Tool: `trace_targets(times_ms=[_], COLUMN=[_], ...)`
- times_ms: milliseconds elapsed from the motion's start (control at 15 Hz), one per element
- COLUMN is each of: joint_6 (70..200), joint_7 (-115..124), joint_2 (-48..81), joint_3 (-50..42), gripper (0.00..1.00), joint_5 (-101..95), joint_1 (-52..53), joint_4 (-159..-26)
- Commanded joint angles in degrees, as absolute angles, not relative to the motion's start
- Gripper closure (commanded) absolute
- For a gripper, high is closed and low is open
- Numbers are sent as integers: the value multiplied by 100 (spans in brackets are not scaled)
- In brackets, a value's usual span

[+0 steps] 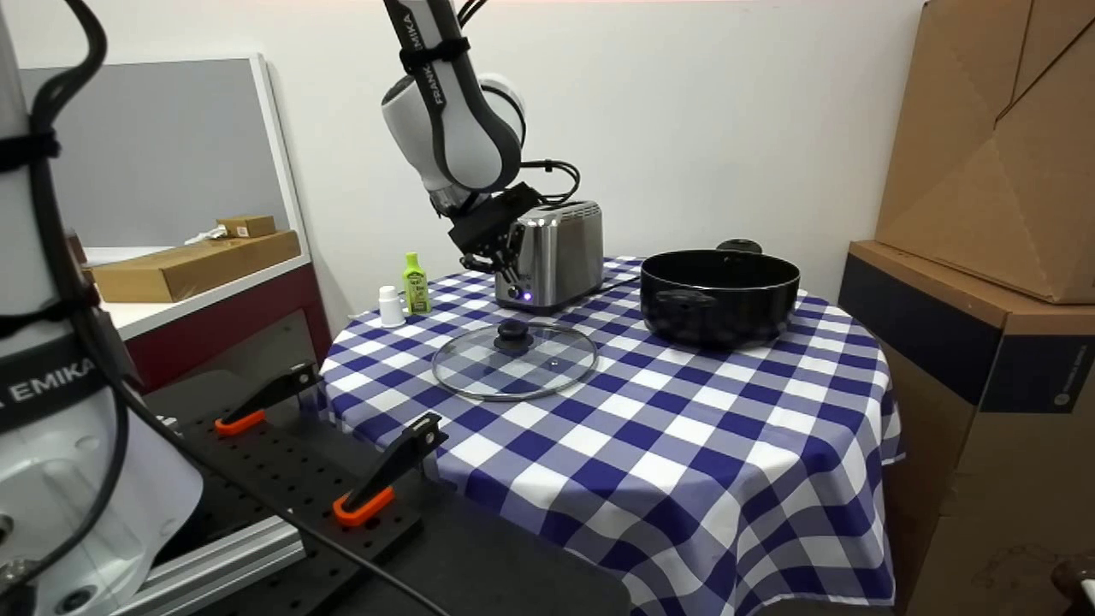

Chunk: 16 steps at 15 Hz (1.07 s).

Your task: Switch off the toaster

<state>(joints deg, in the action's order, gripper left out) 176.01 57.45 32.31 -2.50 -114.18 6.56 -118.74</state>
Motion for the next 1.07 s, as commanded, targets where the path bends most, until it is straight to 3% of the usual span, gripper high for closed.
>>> trace_targets(times_ms=[0,1000], joint_6=[17363,16878], joint_7=[6384,7420], joint_2=[3486,3906], joint_3=[63,714], gripper=[100,100], joint_5=[-12088,-13242], joint_1=[385,-341], joint_4=[-11646,-11485])
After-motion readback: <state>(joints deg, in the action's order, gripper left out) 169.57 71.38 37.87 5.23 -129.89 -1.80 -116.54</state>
